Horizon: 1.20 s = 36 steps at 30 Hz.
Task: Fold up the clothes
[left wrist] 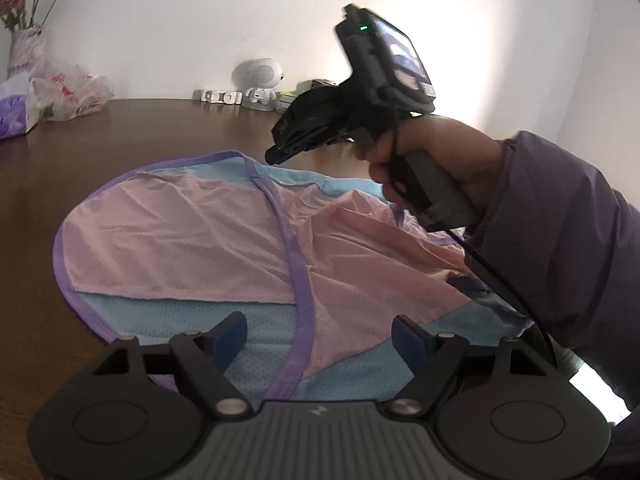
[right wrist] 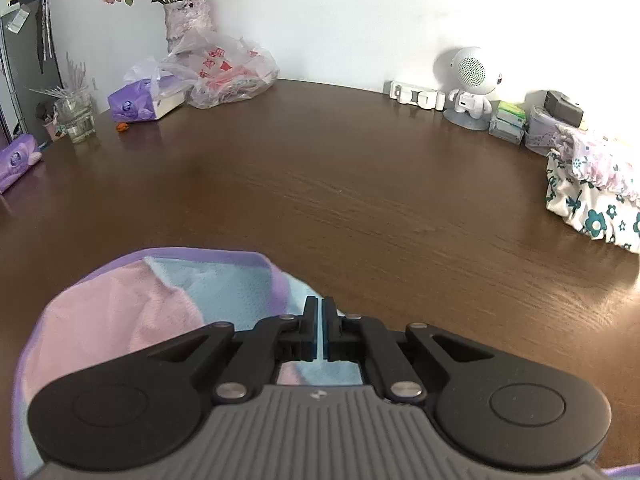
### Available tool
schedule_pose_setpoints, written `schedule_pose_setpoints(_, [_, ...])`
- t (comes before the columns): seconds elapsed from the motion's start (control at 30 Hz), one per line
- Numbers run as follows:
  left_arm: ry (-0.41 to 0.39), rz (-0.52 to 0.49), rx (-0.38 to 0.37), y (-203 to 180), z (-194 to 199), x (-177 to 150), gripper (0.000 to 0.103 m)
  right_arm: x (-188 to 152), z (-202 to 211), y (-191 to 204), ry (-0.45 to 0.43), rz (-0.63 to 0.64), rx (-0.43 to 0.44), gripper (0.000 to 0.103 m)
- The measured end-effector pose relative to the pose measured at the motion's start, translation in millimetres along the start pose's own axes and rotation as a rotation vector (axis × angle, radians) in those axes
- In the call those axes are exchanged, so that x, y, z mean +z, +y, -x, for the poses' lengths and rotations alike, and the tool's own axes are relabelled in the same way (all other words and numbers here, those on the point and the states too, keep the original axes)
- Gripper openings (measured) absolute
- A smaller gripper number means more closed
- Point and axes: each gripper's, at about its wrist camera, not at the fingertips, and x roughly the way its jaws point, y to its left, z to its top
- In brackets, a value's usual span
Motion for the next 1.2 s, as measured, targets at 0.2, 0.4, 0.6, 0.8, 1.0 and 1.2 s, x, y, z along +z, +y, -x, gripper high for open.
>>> schedule_pose_setpoints(0.2, [-0.008,0.037,-0.019,6,1,0,0.079,-4,22,-8,0.004,-0.047,0.100,0.031])
schedule_pose_setpoints(0.4, [0.000,0.027,-0.006,3,-1,2,0.079,-11,12,9,0.027,0.040,0.084,0.018])
schedule_pose_setpoints(0.6, [0.021,0.005,0.011,-1,-2,4,0.079,-7,0,2,0.008,-0.028,0.039,0.001])
schedule_pose_setpoints(0.8, [0.056,-0.002,0.064,-10,-3,7,0.079,-4,15,-13,0.010,-0.065,0.084,0.016])
schedule_pose_setpoints(1.0, [0.017,0.127,0.076,-7,4,25,0.077,-26,126,-82,-0.116,-0.139,0.061,0.053])
schedule_pose_setpoints(1.2, [-0.015,0.021,-0.024,-62,-6,49,0.076,-78,147,-138,-0.033,-0.317,0.117,0.049])
